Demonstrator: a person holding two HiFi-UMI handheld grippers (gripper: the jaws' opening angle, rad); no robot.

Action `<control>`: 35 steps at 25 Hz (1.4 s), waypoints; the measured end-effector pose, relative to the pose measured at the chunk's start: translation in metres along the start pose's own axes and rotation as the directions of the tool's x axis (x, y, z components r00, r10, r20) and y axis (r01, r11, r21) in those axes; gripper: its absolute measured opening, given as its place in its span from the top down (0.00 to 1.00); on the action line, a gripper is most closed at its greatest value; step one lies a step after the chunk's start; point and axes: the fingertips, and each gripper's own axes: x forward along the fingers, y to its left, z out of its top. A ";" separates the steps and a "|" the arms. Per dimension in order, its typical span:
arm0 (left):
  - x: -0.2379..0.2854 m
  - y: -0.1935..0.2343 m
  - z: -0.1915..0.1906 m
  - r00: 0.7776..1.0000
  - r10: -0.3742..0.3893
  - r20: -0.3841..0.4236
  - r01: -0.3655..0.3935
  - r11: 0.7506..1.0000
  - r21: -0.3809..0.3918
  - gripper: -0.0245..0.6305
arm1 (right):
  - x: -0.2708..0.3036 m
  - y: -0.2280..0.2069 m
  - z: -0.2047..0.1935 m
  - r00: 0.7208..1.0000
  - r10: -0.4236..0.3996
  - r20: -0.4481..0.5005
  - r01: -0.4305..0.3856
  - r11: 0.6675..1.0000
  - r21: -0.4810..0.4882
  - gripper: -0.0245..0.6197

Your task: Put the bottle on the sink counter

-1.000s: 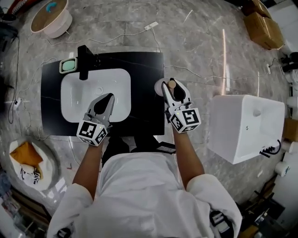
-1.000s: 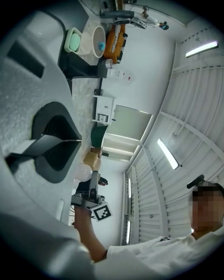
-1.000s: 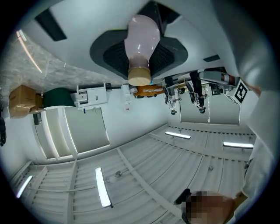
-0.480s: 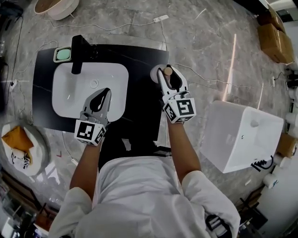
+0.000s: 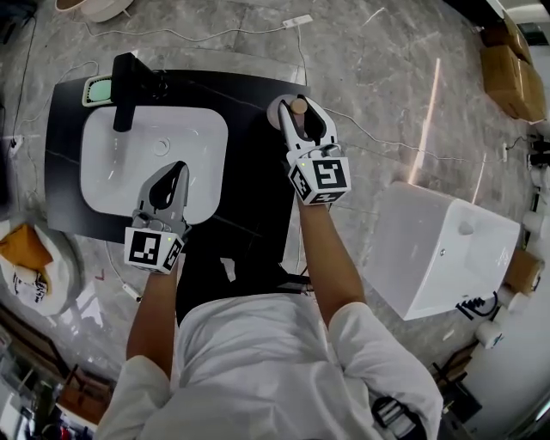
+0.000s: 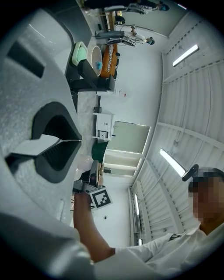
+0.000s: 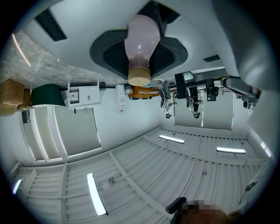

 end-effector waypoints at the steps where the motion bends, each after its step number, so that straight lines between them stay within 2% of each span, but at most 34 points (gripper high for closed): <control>1: 0.000 0.002 -0.002 1.000 0.003 -0.003 -0.003 1.000 -0.002 0.93 | 0.003 -0.001 -0.003 1.000 -0.001 -0.001 0.001 1.000 0.000 0.74; 6: 0.004 0.009 -0.008 1.000 0.019 -0.009 -0.019 1.000 -0.008 0.93 | 0.020 -0.007 -0.018 1.000 -0.005 -0.015 0.005 1.000 -0.014 0.74; 11: 0.004 0.003 -0.016 0.999 0.003 -0.032 -0.004 1.000 -0.012 0.93 | 0.031 -0.009 -0.030 0.999 0.000 -0.033 -0.001 1.000 -0.022 0.74; 20: 0.004 -0.012 -0.026 0.998 -0.035 -0.054 0.033 0.998 -0.049 0.93 | 0.047 -0.009 -0.041 0.999 -0.006 -0.051 0.004 0.999 -0.038 0.74; 35: 0.002 -0.019 -0.032 0.997 -0.043 -0.065 0.038 0.997 -0.072 0.93 | 0.059 -0.010 -0.050 0.998 -0.011 -0.068 0.006 0.997 -0.077 0.74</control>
